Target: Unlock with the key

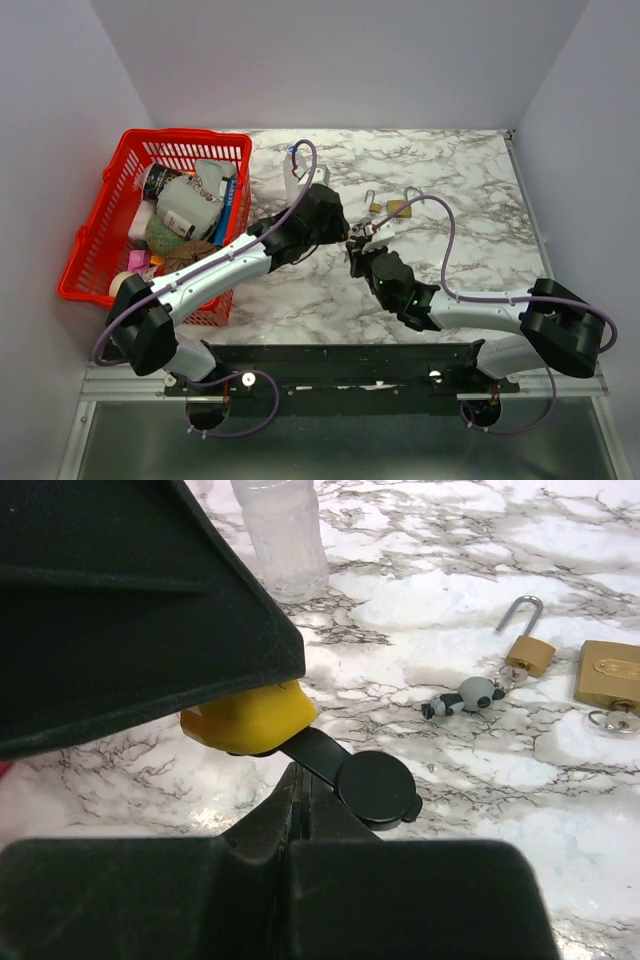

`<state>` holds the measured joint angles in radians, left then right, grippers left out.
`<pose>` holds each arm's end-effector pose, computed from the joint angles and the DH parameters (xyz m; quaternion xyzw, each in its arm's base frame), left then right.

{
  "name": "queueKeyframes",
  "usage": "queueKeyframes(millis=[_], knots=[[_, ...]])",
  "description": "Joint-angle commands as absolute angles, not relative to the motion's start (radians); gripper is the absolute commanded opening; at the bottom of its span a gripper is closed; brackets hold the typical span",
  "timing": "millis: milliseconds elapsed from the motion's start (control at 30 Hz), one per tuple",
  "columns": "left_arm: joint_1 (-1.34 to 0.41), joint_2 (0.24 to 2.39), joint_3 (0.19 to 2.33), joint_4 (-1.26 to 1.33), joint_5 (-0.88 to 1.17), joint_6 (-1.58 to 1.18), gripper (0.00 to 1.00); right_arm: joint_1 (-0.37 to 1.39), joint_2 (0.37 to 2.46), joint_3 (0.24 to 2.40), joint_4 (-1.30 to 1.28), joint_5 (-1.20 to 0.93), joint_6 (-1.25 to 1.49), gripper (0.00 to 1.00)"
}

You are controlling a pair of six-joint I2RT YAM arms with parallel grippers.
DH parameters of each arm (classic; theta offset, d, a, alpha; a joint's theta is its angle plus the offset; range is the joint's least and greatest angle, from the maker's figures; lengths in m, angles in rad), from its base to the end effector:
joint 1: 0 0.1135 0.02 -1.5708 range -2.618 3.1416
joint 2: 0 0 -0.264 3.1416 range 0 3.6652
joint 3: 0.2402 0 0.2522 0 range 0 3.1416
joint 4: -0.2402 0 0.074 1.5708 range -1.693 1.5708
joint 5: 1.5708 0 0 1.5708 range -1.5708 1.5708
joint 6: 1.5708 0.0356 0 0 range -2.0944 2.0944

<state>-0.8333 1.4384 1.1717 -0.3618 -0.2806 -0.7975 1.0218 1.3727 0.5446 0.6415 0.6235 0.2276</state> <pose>0.2257 -0.2338 0.3049 -0.0477 0.8833 -0.2418 0.3988 0.1633 0.2272 0.2134 -0.1029 0.7515 0.1637 0.6308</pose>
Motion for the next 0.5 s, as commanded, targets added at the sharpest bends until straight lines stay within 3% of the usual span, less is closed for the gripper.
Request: queueKeyframes(millis=[0,467], knots=[[-0.831,1.437,1.216,-0.439,-0.318,-0.732,0.0,1.008,1.351,0.512,0.649,0.755,0.181,0.01],[-0.831,1.443,1.215,-0.454,-0.281,-0.712,0.0,1.008,1.312,0.476,0.735,0.703,0.136,0.01]])
